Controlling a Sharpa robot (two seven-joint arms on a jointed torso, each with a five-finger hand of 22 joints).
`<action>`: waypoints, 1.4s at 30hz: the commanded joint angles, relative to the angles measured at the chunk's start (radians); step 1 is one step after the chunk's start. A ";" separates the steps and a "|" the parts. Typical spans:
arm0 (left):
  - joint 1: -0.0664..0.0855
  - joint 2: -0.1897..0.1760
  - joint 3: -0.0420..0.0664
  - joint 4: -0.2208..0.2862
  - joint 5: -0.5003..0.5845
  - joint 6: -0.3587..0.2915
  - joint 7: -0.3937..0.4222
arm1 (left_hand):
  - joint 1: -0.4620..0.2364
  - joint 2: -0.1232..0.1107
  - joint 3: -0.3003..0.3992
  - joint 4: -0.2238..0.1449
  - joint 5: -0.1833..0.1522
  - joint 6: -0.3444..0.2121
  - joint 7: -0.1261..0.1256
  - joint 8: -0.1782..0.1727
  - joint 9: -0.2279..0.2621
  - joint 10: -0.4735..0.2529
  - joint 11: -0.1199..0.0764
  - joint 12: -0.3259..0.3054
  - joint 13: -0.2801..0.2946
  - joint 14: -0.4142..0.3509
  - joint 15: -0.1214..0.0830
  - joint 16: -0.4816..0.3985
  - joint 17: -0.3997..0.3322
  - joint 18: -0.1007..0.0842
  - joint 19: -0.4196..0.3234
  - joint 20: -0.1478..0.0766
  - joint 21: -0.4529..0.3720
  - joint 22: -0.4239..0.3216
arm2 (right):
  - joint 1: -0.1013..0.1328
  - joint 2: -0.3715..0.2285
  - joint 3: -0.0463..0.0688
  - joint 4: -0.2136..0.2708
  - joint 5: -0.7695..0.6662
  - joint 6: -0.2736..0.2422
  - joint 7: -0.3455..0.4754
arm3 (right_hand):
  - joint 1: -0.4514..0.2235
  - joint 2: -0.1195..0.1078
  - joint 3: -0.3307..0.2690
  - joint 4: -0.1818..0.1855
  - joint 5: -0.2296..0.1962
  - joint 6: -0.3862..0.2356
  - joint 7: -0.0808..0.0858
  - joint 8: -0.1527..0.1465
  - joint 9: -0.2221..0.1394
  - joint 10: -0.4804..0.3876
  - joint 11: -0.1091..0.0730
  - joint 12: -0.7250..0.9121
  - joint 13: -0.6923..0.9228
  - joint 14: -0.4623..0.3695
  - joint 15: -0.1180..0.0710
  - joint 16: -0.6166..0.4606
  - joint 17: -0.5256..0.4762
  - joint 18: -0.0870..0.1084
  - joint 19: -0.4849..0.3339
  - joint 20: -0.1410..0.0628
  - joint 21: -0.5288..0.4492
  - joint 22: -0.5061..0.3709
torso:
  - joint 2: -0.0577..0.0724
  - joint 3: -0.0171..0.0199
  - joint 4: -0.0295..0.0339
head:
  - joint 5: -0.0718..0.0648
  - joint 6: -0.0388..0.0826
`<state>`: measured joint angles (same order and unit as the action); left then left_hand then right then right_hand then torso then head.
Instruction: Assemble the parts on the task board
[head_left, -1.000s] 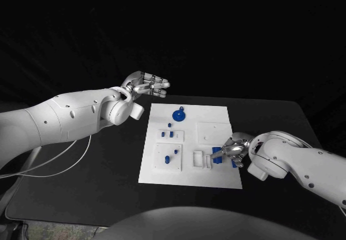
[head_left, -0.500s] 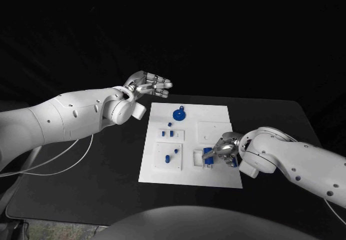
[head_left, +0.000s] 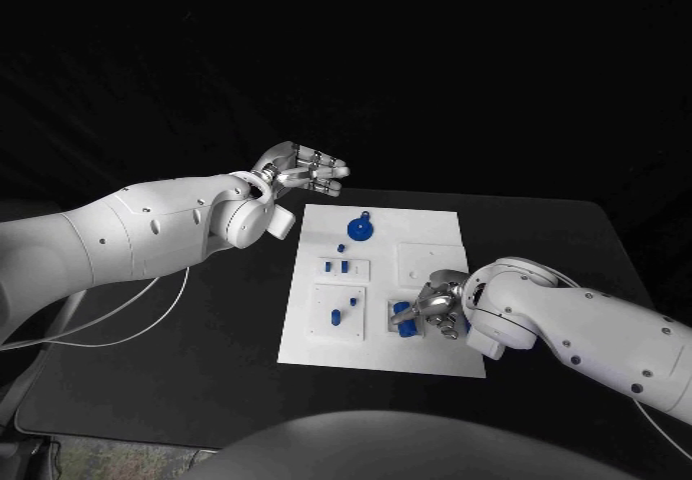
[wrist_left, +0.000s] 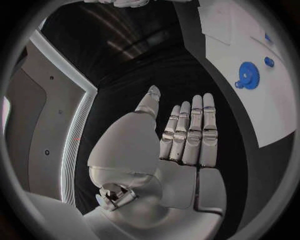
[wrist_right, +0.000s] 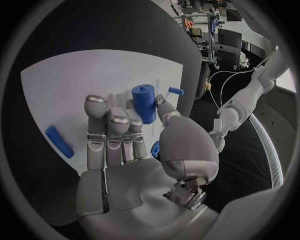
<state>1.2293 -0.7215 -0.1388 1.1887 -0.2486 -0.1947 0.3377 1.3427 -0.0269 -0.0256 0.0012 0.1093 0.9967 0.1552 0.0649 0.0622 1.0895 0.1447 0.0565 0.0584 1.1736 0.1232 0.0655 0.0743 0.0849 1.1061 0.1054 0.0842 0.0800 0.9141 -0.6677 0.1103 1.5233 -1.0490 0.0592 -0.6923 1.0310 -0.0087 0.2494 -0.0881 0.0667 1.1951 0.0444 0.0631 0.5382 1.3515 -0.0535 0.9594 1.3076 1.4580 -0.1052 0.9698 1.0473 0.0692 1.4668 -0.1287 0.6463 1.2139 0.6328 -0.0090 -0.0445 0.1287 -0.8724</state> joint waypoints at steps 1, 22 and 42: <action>0.001 0.002 0.001 0.003 -0.018 0.016 0.004 | -0.006 -0.007 0.001 0.009 -0.004 -0.009 0.001 -0.001 0.001 -0.007 -0.002 0.004 0.001 -0.005 -0.001 -0.003 0.000 -0.006 -0.001 0.004 -0.006 -0.001 | -0.004 0.003 -0.004 -0.004 -0.048 0.020 -0.012 | -0.011 0.005 -0.001 0.011 -0.009 0.052 -0.047 0.002 0.099 0.011 -0.010 -0.003 0.003 -0.001 -0.006 -0.006 -0.001 -0.013 0.048 -0.005 -0.003 0.001 | -0.001 -0.0002 -0.0007 | 0.002 0.000; 0.001 0.000 0.000 0.004 -0.020 0.016 0.000 | -0.006 -0.008 0.003 0.014 -0.005 -0.009 0.001 -0.001 0.001 -0.007 -0.002 0.004 0.001 -0.006 -0.001 -0.003 0.000 -0.006 -0.002 0.004 -0.006 -0.001 | -0.004 0.020 -0.005 -0.023 -0.060 0.036 -0.002 | -0.096 0.066 -0.312 0.129 -0.019 0.053 -0.042 0.002 0.128 0.015 -0.008 -0.016 0.009 0.000 -0.007 -0.015 0.007 -0.014 0.049 -0.009 -0.005 -0.001 | -0.001 -0.0009 0.0000 | 0.010 0.000; 0.001 -0.001 0.000 0.002 -0.020 0.016 -0.003 | -0.002 -0.010 0.003 0.017 -0.009 -0.008 0.001 -0.001 0.001 -0.007 -0.002 0.004 0.001 -0.007 -0.001 -0.003 0.000 -0.006 -0.002 0.004 -0.006 -0.001 | -0.004 0.017 -0.005 -0.018 -0.062 0.037 0.009 | -0.085 0.090 -0.472 0.134 -0.019 0.053 -0.043 0.003 0.139 0.015 -0.008 -0.023 0.013 0.001 -0.008 -0.021 0.013 -0.014 0.048 -0.009 -0.008 -0.002 | 0.000 0.0000 -0.0010 | 0.010 0.000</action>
<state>1.2293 -0.7236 -0.1394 1.1892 -0.2661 -0.1910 0.3302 1.3427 -0.0269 -0.0222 0.0100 0.1042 0.9967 0.1552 0.0649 0.0622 1.0895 0.1447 0.0565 0.0583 1.1736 0.1233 0.0655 0.0743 0.0849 1.1061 0.1054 0.0842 0.0803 0.9111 -0.6497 0.1060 1.5019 -1.1005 0.0791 -0.6913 0.9447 0.0770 -0.2190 0.0468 0.0504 1.2518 0.0018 0.0695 0.6762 1.3668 -0.0626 0.9422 1.3075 1.4578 -0.1051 0.9544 1.0583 0.0690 1.4667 -0.1284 0.6406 1.2122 0.6322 -0.0091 -0.0458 0.1402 -0.8725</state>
